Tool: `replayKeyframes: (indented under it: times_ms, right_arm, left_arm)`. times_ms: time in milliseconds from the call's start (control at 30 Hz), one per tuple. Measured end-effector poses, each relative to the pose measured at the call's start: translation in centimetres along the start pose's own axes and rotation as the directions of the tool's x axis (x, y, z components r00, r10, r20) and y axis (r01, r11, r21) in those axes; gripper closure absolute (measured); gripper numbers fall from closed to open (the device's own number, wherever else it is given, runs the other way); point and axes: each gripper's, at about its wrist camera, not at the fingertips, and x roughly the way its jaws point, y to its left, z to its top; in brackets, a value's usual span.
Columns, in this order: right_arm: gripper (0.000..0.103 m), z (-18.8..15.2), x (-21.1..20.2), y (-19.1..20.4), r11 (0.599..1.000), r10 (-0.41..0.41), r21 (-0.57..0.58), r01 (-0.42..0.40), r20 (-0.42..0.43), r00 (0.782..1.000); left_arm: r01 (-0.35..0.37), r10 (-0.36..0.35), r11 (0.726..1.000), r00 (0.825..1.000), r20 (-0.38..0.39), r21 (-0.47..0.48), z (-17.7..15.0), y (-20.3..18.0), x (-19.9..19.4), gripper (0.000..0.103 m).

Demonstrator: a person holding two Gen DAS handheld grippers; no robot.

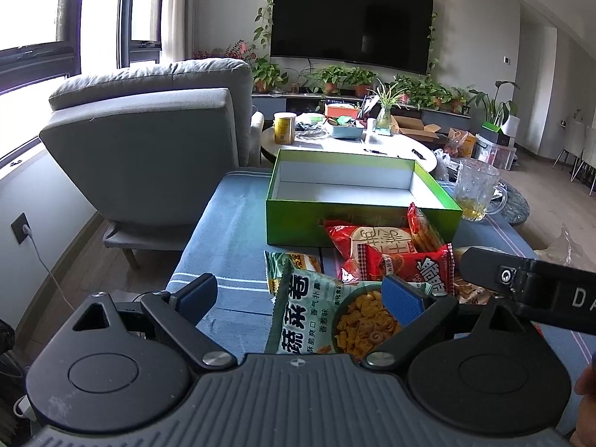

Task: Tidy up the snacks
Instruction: 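Approach the green-and-white chip bag with the right tool, then close the right tool on the green-and-white chip bag and lift it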

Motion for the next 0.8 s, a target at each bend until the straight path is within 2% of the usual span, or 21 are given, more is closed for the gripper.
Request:
replayKeyframes:
  times_ms: [567, 800]
  right_arm:
    - [0.018, -0.3, 0.5, 0.0, 1.000, -0.015, 0.008, 0.015, -0.023, 1.000]
    - [0.018, -0.7, 1.4, -0.6, 1.000, -0.023, 0.011, 0.023, -0.053, 0.998]
  left_arm:
    - [0.006, -0.006, 1.000, 1.000, 0.002, -0.003, -0.4, 0.6, 0.4, 0.008]
    - [0.037, -0.036, 0.999, 0.998, -0.046, 0.016, -1.5, 2.1, 3.3, 0.008]
